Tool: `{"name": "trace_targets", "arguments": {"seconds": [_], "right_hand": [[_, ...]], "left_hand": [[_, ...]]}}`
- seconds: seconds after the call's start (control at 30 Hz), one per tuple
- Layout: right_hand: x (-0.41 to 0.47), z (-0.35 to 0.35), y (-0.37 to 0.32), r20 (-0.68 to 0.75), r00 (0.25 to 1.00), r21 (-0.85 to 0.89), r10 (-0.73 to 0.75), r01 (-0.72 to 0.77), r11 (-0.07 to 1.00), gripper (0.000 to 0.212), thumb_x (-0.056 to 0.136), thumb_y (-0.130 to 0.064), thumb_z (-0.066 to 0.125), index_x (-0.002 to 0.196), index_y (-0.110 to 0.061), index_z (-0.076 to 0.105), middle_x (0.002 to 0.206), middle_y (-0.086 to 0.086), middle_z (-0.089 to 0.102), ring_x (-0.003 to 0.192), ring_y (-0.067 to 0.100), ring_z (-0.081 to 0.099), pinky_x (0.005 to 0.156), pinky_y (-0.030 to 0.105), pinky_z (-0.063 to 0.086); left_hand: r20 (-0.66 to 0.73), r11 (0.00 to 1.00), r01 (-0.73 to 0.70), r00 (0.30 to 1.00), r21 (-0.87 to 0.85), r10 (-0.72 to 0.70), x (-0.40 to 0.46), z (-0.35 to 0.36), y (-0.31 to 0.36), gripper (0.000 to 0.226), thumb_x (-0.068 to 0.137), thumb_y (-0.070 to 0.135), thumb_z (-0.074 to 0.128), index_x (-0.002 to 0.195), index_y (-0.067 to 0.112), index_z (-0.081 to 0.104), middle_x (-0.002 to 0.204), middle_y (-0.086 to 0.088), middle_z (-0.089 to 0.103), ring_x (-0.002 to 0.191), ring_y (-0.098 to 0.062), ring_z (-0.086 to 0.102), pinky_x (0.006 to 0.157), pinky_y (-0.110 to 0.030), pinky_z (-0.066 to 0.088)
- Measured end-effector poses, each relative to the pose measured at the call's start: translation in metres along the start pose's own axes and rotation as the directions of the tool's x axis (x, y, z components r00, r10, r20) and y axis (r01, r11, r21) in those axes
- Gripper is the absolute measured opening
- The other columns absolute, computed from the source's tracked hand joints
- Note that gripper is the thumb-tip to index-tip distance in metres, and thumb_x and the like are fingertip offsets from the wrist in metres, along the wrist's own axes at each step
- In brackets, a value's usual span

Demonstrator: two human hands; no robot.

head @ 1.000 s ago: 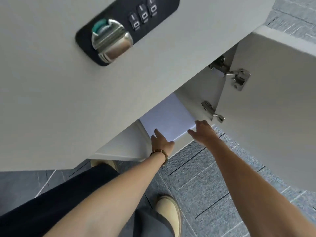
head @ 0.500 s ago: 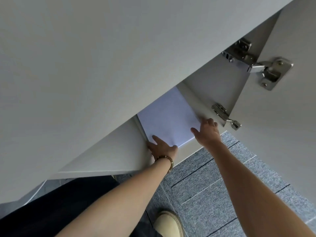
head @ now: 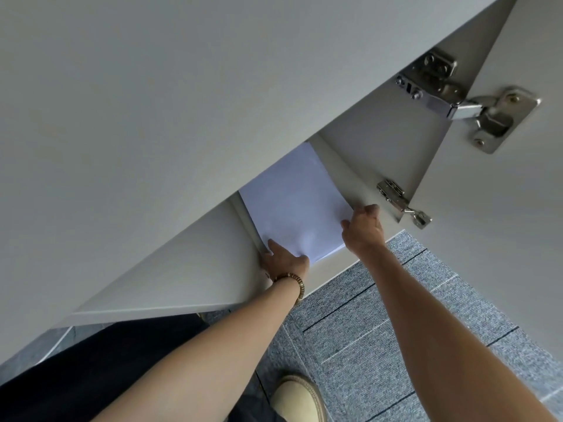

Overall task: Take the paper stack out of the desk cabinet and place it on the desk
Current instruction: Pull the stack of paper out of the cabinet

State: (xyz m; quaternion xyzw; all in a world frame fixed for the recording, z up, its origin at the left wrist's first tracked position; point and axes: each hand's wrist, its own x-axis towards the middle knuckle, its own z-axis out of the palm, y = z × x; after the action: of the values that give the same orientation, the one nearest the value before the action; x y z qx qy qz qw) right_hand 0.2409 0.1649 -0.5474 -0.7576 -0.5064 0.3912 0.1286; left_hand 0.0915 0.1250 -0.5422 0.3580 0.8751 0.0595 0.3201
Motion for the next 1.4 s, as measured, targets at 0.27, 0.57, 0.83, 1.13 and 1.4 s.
{"name": "trace_targets", "arguments": {"seconds": [0.27,0.57,0.83,1.13,1.4], "right_hand": [[-0.012,-0.014,0.018,0.159,0.982,0.249,0.099,-0.137,0.959,0.035,0.096,-0.014,0.046,0.129,-0.008,0.036,0.119,0.027,0.061,0.106,0.043,0.060,0.087,0.046,0.047],[-0.090,-0.020,0.096,0.240,0.948,0.333,0.210,-0.283,0.899,0.042,0.099,-0.013,0.048,0.141,-0.013,0.040,0.131,0.021,0.058,0.103,0.033,0.058,0.085,0.042,0.048],[-0.111,-0.025,0.125,0.476,0.856,0.276,0.203,-0.364,0.889,0.046,0.089,-0.013,0.059,0.134,-0.011,0.052,0.134,0.013,0.060,0.115,0.029,0.057,0.105,0.047,0.041],[-0.071,-0.023,0.100,0.345,0.922,0.303,0.174,-0.285,0.909,0.055,0.083,-0.049,0.067,0.124,-0.013,0.058,0.116,0.010,0.070,0.101,0.030,0.067,0.094,0.044,0.052],[-0.101,-0.025,0.079,0.268,0.953,0.244,0.144,-0.212,0.946,0.045,0.085,-0.017,0.068,0.124,-0.009,0.047,0.109,0.011,0.062,0.098,0.031,0.061,0.084,0.042,0.051]], "left_hand": [[0.093,0.991,-0.088,0.993,0.102,0.079,-0.025,0.003,-0.015,0.091,0.086,0.027,0.068,0.156,0.010,0.014,0.150,-0.025,0.026,0.141,-0.040,0.025,0.110,-0.039,0.035],[0.226,0.994,-0.106,0.968,-0.019,0.107,-0.088,0.017,-0.065,0.075,0.094,0.025,0.060,0.154,0.007,0.020,0.154,-0.023,0.028,0.143,-0.035,0.031,0.110,-0.042,0.039],[0.246,0.837,0.307,0.945,-0.453,-0.214,-0.082,0.014,-0.084,0.068,0.077,0.021,0.084,0.130,0.002,0.045,0.127,-0.016,0.062,0.113,-0.032,0.062,0.098,-0.039,0.052],[0.593,0.746,0.421,0.804,-0.516,-0.044,-0.067,0.003,-0.079,0.037,0.085,0.016,0.073,0.121,0.013,0.065,0.119,-0.011,0.072,0.099,-0.025,0.069,0.073,-0.032,0.056],[0.548,0.790,0.303,0.835,-0.532,0.049,-0.077,-0.011,-0.076,0.030,0.087,0.000,0.068,0.113,0.017,0.067,0.111,-0.003,0.074,0.102,-0.022,0.068,0.084,-0.037,0.056]]}}
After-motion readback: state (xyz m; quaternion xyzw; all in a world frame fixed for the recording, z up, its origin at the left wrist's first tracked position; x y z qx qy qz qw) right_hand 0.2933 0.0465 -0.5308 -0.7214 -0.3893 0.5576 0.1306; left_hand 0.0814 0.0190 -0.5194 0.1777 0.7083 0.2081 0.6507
